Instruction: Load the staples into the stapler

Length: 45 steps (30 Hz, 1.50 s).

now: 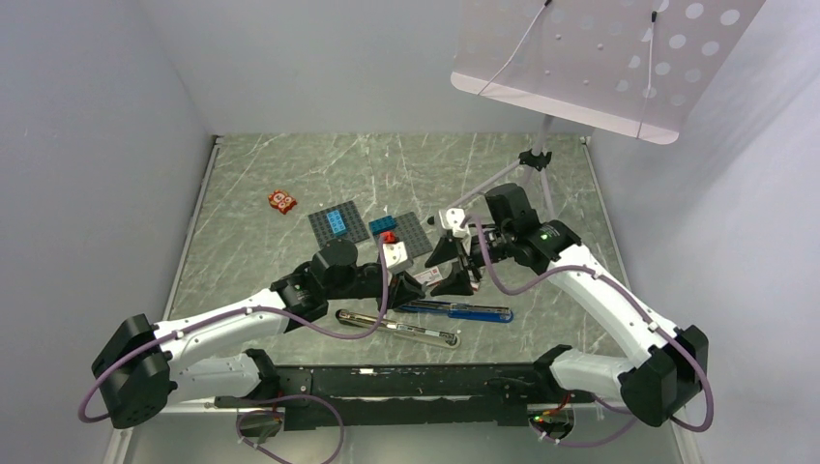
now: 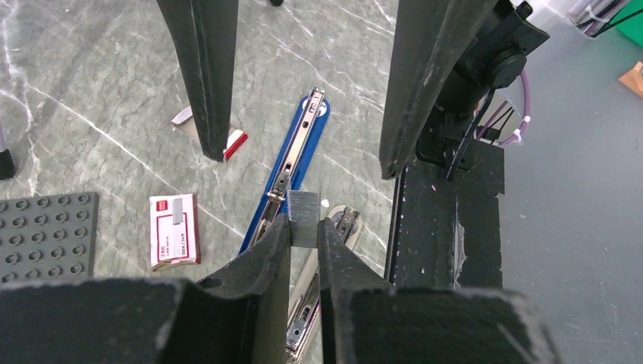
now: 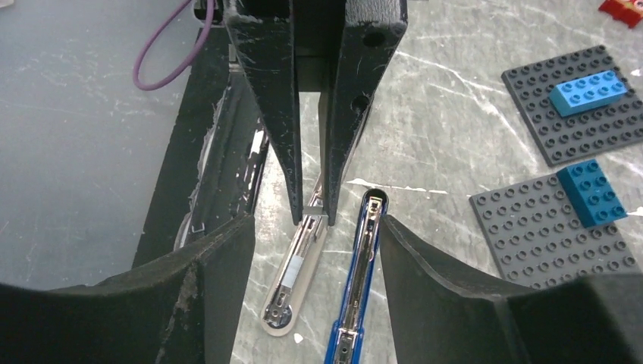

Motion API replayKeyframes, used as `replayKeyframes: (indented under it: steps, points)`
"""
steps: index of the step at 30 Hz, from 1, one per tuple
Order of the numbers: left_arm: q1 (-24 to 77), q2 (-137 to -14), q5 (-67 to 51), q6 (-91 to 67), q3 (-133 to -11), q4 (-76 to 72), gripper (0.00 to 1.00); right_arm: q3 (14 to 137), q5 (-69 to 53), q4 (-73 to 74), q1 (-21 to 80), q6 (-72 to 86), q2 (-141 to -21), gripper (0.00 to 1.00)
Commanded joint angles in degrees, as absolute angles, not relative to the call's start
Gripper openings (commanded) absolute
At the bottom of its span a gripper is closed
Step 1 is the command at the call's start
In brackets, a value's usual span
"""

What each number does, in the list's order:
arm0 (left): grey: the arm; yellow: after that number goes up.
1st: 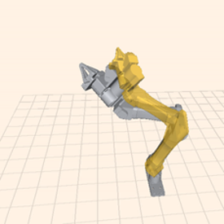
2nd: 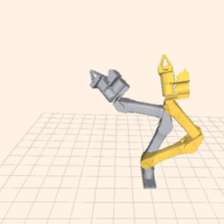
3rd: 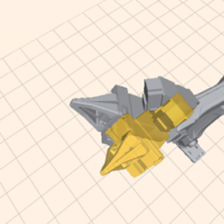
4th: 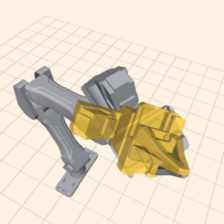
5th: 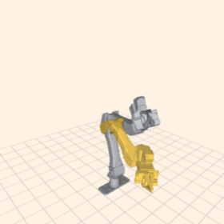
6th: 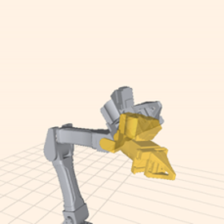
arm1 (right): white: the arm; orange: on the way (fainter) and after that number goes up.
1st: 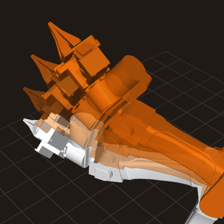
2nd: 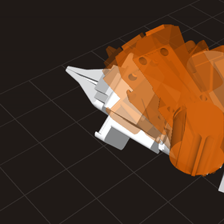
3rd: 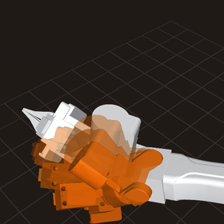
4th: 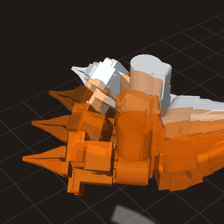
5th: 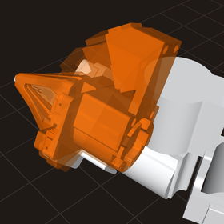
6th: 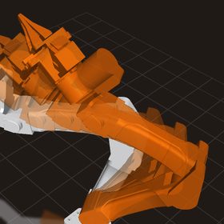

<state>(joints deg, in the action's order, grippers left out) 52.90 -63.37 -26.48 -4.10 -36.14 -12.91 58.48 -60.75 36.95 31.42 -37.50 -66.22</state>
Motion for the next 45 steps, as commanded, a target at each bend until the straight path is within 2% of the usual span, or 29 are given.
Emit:
replayKeyframes:
  steps: [1, 10, 18, 27, 31, 33, 36, 38, 41, 45]
  points:
    - [52.8, -63.0, -25.6, -4.3, -38.8, -13.6, 0.09, 59.9, -58.8, 36.0, 32.4, -37.7, -68.0, 0.62]
    - [52.9, -63.0, -24.9, -4.5, -39.1, -13.2, 0.09, 59.8, -57.9, 35.7, 34.1, -37.4, -69.2, 0.53]
    - [52.8, -63.0, -24.6, -4.7, -38.9, -13.3, 0.1, 60.6, -57.7, 37.1, 34.6, -38.2, -70.2, 0.33]
    - [52.8, -63.0, -24.5, -4.7, -39.2, -12.4, 0.1, 60.7, -56.6, 36.7, 34.6, -37.8, -69.9, 0.15]
    - [52.8, -63.3, -24.4, -4.8, -39.7, -11.5, 0.14, 60.6, -56.3, 36.7, 34.6, -37.7, -69.7, 0.13]
    - [52.8, -63.1, -24.3, -4.7, -40.1, -10.3, 0.23, 60.7, -56.3, 36.8, 34.6, -37.8, -69.7, 0.13]
    - [52.8, -61.1, -23.6, -3.9, -39.6, -8.7, 0.45, 60.6, -55.1, 36.9, 34.4, -37.8, -69.2, 0.13]
    - [52.7, -58.5, -21.7, -2.7, -38.6, -6.9, 0.65, 60.1, -54.6, 36.8, 33.5, -37.9, -68.4, 0.13]
    - [52.3, -52.7, -18.7, 1.9, -37.5, -2.5, 0.83, 58.8, -54.2, 37.8, 31.8, -39.3, -67.4, 0.13]
    - [51.3, -45.2, -14.2, 7.7, -37.0, 5.1, 0.99, 56.4, -53.3, 40.7, 29.1, -44.7, -66.1, 0.13]
